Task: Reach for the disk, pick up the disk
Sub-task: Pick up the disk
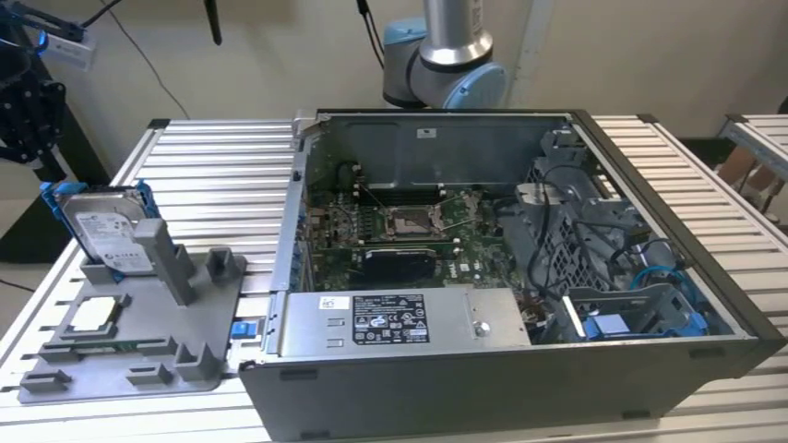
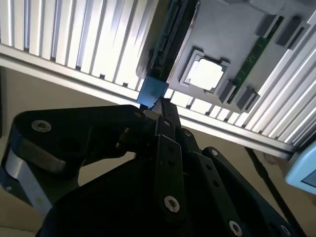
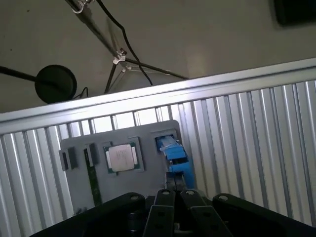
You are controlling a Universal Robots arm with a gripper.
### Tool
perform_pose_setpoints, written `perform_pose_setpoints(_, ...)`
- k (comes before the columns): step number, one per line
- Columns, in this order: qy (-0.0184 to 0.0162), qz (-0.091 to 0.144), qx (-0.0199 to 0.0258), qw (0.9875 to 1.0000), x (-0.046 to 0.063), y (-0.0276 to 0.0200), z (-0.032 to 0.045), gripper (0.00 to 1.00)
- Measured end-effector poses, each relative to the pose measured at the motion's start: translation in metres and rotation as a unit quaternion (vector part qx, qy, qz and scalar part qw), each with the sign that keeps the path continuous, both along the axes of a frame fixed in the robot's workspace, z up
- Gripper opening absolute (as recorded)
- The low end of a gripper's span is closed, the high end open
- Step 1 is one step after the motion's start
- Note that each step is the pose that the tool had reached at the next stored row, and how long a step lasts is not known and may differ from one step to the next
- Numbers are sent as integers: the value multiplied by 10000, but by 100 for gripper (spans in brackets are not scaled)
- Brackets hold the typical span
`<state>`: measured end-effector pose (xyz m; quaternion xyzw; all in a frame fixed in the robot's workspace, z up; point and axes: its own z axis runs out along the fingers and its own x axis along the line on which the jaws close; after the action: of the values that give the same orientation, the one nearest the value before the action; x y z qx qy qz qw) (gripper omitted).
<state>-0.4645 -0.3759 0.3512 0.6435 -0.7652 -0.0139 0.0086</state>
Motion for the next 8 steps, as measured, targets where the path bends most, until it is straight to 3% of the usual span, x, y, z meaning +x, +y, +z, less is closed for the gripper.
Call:
perform_pose_setpoints(3,-6,222,-1,9998,0,0,-1,0)
perform_pose_setpoints(8,-64,521,-1,9986,2,0,-10,0)
